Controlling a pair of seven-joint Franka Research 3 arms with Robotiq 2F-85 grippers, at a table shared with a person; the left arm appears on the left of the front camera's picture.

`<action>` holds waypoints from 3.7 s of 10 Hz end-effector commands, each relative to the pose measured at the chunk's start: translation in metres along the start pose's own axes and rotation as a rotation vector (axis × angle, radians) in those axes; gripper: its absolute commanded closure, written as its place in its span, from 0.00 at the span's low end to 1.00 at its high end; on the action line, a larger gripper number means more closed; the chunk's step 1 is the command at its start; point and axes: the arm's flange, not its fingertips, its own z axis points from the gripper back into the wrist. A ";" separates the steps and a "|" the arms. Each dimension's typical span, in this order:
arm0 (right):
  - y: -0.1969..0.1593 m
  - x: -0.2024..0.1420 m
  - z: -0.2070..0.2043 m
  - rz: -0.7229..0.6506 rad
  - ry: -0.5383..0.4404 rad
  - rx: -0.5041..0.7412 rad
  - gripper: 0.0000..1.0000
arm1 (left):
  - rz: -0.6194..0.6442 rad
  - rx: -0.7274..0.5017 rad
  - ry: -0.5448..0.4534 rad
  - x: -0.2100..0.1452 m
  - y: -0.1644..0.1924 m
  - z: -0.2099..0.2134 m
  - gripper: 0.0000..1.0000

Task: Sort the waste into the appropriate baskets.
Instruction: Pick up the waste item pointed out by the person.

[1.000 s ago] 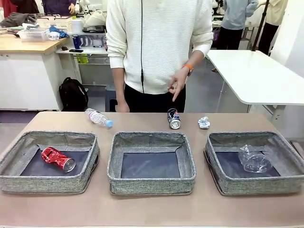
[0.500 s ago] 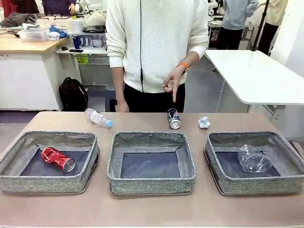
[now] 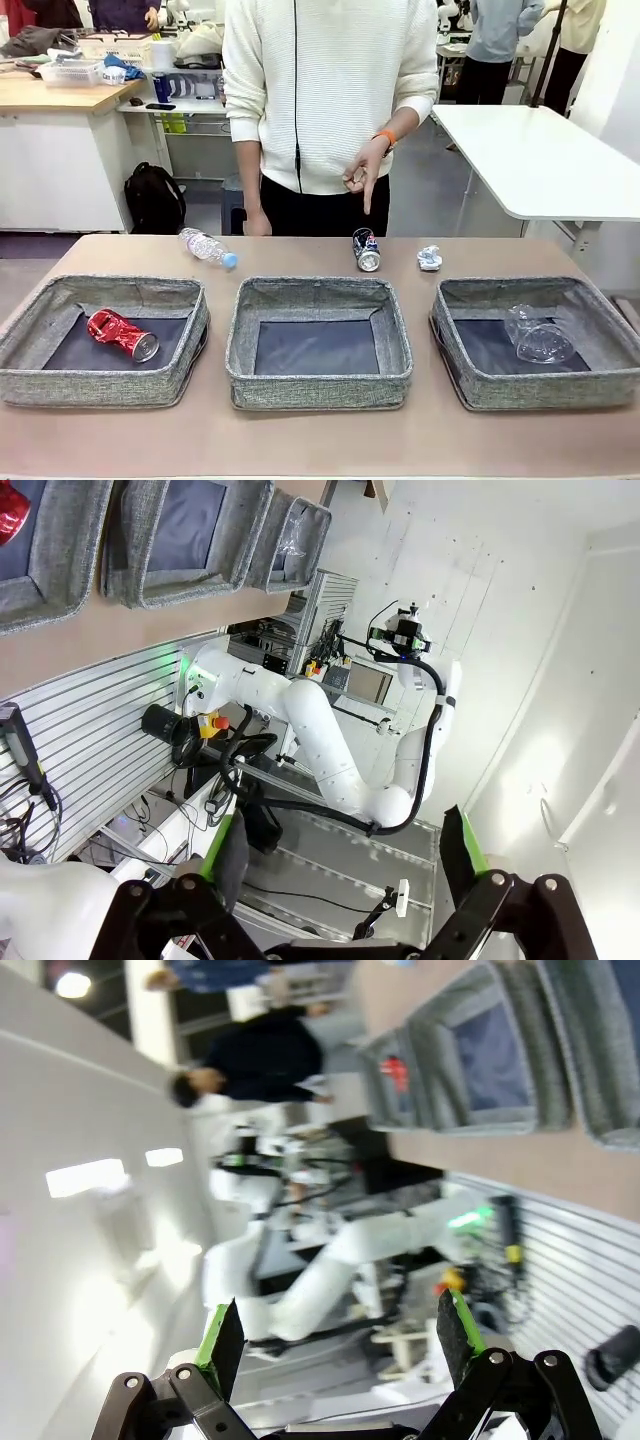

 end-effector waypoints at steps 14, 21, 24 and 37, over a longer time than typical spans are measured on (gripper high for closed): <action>0.041 0.067 -0.242 0.508 -0.082 -0.829 0.00 | -0.008 -0.009 0.007 -0.003 -0.002 0.001 0.00; 0.031 0.236 -0.396 0.460 -0.308 -1.156 0.00 | -0.008 -0.009 0.007 -0.003 -0.002 0.001 0.00; 0.021 0.216 -0.373 0.486 -0.228 -1.151 0.00 | -0.008 -0.009 0.007 -0.003 -0.002 0.001 0.00; -0.051 0.343 -0.448 0.552 -0.307 -1.187 0.00 | -0.008 -0.009 0.007 -0.003 -0.002 0.001 0.00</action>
